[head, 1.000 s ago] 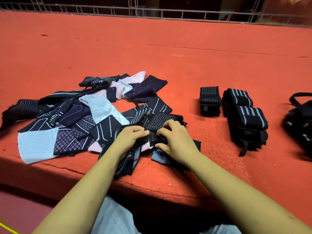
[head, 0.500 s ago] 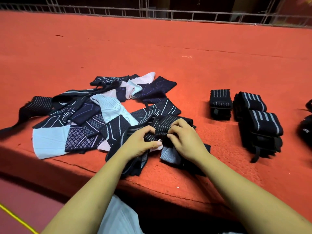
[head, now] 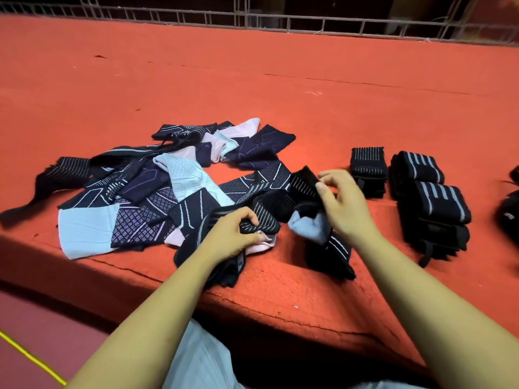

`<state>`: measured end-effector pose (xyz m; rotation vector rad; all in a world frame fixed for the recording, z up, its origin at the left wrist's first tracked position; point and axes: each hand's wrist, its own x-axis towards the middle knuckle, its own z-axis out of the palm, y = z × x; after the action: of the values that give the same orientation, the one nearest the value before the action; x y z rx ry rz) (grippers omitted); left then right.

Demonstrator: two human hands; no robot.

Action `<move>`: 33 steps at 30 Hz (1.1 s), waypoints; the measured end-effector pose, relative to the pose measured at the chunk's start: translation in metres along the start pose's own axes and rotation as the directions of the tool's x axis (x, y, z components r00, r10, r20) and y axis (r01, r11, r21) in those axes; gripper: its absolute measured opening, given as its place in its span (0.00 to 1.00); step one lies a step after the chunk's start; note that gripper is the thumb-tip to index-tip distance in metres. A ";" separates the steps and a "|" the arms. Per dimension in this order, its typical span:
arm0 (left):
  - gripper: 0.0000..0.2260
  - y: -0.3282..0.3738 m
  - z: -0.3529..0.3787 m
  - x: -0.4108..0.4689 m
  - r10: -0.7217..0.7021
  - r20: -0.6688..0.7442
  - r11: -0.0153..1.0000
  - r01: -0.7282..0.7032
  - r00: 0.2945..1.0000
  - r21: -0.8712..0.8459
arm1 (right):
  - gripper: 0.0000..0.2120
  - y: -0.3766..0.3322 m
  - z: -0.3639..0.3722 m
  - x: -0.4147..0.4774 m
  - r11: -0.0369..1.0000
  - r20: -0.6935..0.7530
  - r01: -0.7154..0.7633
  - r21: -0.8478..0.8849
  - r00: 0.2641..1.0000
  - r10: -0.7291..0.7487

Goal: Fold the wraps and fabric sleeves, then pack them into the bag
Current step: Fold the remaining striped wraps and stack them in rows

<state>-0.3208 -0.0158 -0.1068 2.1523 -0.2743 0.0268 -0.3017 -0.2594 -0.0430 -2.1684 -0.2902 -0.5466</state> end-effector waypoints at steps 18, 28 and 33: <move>0.15 0.078 0.054 0.018 0.007 0.037 0.988 -0.013 0.999 0.153 | 0.05 -0.032 -0.022 -0.001 0.695 0.119 -0.453 0.559 0.873 0.473; 0.15 0.049 0.046 0.024 -0.194 -0.127 0.980 0.187 0.973 -0.064 | 0.06 -0.019 -0.066 0.008 0.948 -0.066 -0.191 0.254 0.975 0.214; 0.28 0.082 0.034 0.028 0.232 -0.165 0.971 -0.239 0.959 -0.027 | 0.02 -0.038 -0.091 0.014 0.999 0.100 0.027 0.026 0.995 -0.030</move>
<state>-0.3133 -0.0936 -0.0557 2.0467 -0.4319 0.3262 -0.3294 -0.3089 0.0390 -2.1748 -0.3809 -0.4479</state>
